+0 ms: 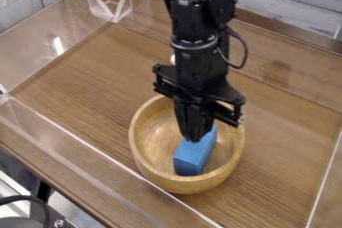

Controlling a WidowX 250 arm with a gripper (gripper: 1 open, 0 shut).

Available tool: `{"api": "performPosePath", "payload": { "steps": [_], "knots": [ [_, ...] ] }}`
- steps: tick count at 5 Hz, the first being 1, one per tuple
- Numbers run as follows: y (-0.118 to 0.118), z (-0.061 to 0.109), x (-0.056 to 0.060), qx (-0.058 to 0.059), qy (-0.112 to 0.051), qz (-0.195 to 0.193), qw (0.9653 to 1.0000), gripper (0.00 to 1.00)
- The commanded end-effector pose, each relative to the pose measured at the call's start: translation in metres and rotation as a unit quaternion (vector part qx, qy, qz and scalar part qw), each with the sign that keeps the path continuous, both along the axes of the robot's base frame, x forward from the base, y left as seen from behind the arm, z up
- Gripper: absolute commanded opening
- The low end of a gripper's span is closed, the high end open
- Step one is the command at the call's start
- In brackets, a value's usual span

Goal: Remove the blue block from inside the brown bowl and put it on the table

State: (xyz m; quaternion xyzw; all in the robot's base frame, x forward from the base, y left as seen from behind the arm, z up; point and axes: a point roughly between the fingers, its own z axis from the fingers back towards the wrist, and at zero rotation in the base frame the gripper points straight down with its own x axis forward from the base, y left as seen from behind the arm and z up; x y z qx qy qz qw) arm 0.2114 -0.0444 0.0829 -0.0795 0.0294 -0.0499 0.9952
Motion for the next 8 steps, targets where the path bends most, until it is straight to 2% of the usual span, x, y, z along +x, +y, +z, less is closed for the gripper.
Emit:
{"api": "performPosePath", "payload": {
  "steps": [1,5,6,7,8],
  "knots": [
    [0.0018,0.0174,0.0104,-0.005,-0.036,0.004,0.9993,0.00],
    [0.0054,0.0201,0.0095,-0.012,-0.041,0.007,0.9991,0.00],
    [0.0060,0.0199,0.0092,-0.014,-0.041,0.009,0.9990,1.00],
    [0.0062,0.0184,0.0087,-0.015,-0.040,0.009,0.9990,1.00],
    [0.0065,0.0190,0.0079,-0.016,-0.039,0.008,0.9991,0.00]
  ]
}}
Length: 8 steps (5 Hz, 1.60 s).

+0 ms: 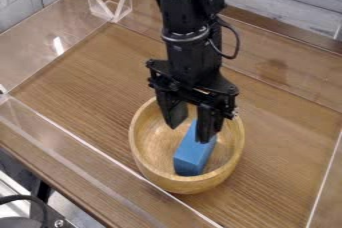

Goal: Remove the blue block from inside the brown bowl and put it on the table

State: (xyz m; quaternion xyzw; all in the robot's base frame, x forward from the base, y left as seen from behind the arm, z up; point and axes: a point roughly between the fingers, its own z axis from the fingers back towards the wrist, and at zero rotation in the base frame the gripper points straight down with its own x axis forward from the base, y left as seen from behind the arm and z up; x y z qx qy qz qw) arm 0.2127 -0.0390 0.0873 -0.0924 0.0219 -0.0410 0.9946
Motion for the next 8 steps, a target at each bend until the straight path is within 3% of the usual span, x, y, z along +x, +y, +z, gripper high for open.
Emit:
{"api": "performPosePath", "payload": {
  "steps": [1,2,8],
  "knots": [
    [0.001,0.015,0.006,-0.004,-0.033,-0.002,0.9995,0.00],
    [0.002,0.013,0.005,-0.005,-0.032,-0.001,0.9995,1.00],
    [-0.013,-0.015,0.003,-0.003,-0.037,-0.001,0.9993,1.00]
  ]
}}
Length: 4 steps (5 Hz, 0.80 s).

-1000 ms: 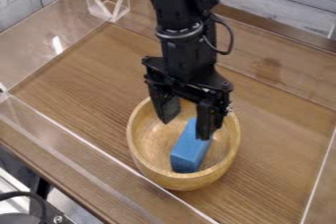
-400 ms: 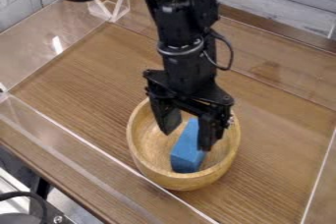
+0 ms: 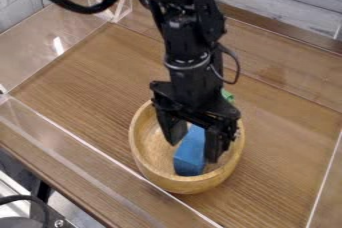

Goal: Remove the blue block from inside the brown bowl and put it on the table

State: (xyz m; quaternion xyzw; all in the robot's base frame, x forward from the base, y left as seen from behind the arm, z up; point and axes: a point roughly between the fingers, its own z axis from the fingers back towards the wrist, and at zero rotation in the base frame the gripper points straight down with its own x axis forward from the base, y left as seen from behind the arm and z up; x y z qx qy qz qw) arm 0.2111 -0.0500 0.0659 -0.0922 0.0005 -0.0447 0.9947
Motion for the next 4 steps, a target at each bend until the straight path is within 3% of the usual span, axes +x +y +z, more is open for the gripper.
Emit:
{"api": "performPosePath", "payload": {
  "steps": [1,4],
  "knots": [
    [-0.004,0.001,0.005,-0.001,-0.017,0.002,0.9999,1.00],
    [-0.009,-0.013,0.007,0.002,-0.024,0.011,0.9996,1.00]
  ]
}}
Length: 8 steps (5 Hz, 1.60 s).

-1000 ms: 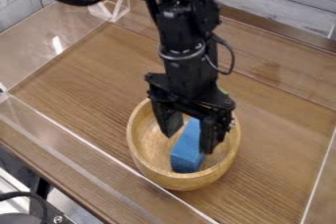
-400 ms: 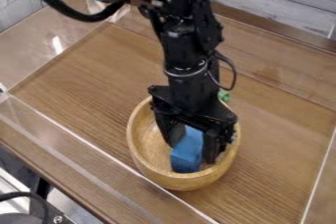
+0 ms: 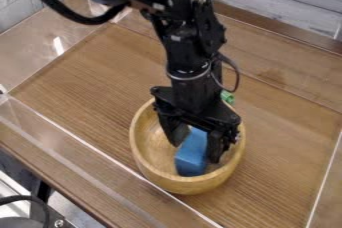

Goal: Remove the blue block from inside the brown bowl and put it on the table

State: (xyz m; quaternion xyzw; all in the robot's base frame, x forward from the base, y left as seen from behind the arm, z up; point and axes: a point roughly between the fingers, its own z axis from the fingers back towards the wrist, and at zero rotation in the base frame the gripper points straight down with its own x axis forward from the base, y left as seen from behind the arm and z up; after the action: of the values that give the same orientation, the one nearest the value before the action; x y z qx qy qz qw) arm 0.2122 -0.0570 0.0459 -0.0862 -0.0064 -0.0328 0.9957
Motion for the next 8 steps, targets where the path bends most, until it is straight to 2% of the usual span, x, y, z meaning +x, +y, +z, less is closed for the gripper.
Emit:
{"api": "performPosePath", "payload": {
  "steps": [1,2,8],
  "knots": [
    [-0.0040,0.0008,0.0065,-0.004,-0.020,0.001,0.9998,1.00],
    [-0.0047,-0.0029,0.0075,-0.003,-0.023,0.003,0.9997,0.00],
    [-0.0088,0.0004,0.0153,0.002,-0.032,0.001,0.9995,0.00]
  ]
}}
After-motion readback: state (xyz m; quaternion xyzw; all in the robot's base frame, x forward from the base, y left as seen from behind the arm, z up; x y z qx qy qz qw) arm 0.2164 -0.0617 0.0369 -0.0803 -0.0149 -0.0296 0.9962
